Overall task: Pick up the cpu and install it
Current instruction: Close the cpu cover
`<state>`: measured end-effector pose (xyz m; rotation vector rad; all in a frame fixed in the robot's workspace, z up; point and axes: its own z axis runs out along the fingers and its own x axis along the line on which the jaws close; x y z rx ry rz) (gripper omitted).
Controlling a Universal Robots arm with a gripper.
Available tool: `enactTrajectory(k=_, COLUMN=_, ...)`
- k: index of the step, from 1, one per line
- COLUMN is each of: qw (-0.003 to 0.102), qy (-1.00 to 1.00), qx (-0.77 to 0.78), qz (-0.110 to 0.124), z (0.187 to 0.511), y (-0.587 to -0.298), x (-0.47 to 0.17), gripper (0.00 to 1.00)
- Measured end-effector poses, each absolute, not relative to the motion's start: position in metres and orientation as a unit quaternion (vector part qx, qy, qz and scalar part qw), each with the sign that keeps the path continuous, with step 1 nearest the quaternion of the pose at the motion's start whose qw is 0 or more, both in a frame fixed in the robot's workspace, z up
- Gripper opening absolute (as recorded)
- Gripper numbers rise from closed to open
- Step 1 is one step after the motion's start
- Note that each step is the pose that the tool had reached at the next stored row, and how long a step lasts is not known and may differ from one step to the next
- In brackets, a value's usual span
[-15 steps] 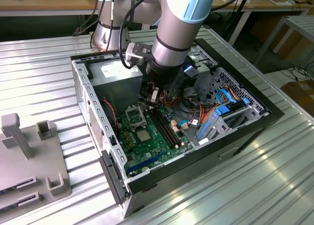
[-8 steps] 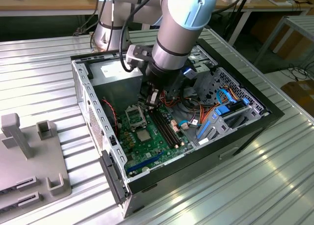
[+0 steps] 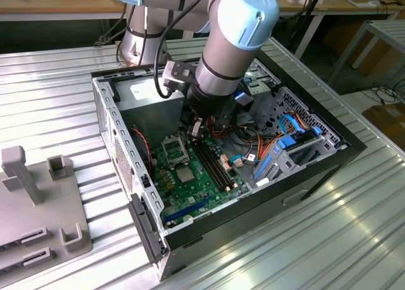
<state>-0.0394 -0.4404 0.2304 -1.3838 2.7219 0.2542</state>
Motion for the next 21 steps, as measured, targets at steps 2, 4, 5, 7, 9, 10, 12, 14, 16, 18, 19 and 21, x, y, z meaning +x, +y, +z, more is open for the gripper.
enactTrajectory(k=2, qw=0.04, qy=0.887, qx=-0.451, qz=0.085, z=0.227, y=-0.441, x=-0.039, gripper=0.11)
enactTrajectory(k=4, qw=0.041, qy=0.887, qx=-0.451, qz=0.087, z=0.225, y=-0.441, x=-0.039, gripper=0.11)
enactTrajectory(k=5, qw=0.041, qy=0.887, qx=-0.451, qz=0.088, z=0.224, y=-0.441, x=-0.039, gripper=0.11)
enactTrajectory(k=7, qw=0.043, qy=0.887, qx=-0.451, qz=0.091, z=0.222, y=-0.441, x=-0.038, gripper=0.11)
enactTrajectory(k=9, qw=0.044, qy=0.887, qx=-0.451, qz=0.092, z=0.219, y=-0.441, x=-0.038, gripper=0.11)
enactTrajectory(k=10, qw=0.044, qy=0.887, qx=-0.451, qz=0.093, z=0.218, y=-0.441, x=-0.038, gripper=0.11)
enactTrajectory(k=12, qw=0.044, qy=0.887, qx=-0.451, qz=0.093, z=0.217, y=-0.441, x=-0.038, gripper=0.11)
enactTrajectory(k=14, qw=0.043, qy=0.885, qx=-0.455, qz=0.093, z=0.216, y=-0.441, x=-0.038, gripper=0.11)
enactTrajectory(k=16, qw=0.043, qy=0.881, qx=-0.462, qz=0.093, z=0.216, y=-0.441, x=-0.038, gripper=0.11)
enactTrajectory(k=18, qw=0.043, qy=0.88, qx=-0.464, qz=0.094, z=0.216, y=-0.441, x=-0.038, gripper=0.11)
enactTrajectory(k=19, qw=0.042, qy=0.879, qx=-0.465, qz=0.094, z=0.216, y=-0.441, x=-0.038, gripper=0.11)
enactTrajectory(k=21, qw=0.042, qy=0.879, qx=-0.466, qz=0.094, z=0.215, y=-0.441, x=-0.038, gripper=0.11)
